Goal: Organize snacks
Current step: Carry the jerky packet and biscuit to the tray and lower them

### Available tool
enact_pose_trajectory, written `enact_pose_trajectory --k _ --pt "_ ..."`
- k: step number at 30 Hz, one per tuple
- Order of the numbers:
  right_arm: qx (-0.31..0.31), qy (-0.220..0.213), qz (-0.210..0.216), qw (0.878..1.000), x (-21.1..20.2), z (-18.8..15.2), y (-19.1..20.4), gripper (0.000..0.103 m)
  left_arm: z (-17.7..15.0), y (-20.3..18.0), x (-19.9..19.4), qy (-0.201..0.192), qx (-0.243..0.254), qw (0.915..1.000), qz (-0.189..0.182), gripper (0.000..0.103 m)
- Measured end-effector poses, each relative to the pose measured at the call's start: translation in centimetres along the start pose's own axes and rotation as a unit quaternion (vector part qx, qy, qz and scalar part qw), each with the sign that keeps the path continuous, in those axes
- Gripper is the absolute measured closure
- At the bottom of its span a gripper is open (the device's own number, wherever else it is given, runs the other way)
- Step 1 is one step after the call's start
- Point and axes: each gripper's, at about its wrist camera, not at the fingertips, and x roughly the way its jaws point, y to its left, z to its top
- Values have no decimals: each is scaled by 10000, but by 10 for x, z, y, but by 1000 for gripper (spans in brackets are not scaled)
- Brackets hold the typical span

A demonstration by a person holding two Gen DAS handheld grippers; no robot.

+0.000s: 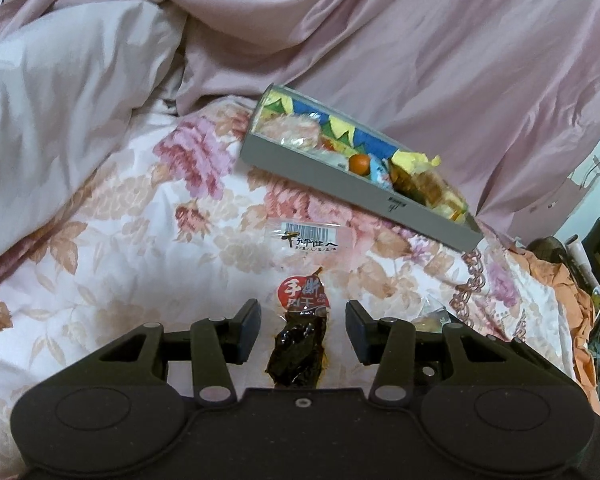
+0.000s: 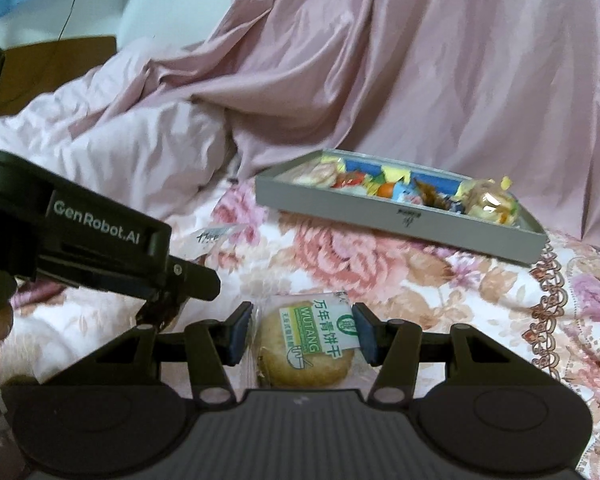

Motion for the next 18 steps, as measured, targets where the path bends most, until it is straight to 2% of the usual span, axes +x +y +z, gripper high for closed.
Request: enact_pose_trajectory --k 12,18 --pt "486 -401 -194 9978 -17 13 -23 45 19 -17 1 -221 63 9997 47 55" --pt "416 -469 -362 9974 -19 15 -26 45 40 -28 14 -315 91 9995 30 55"
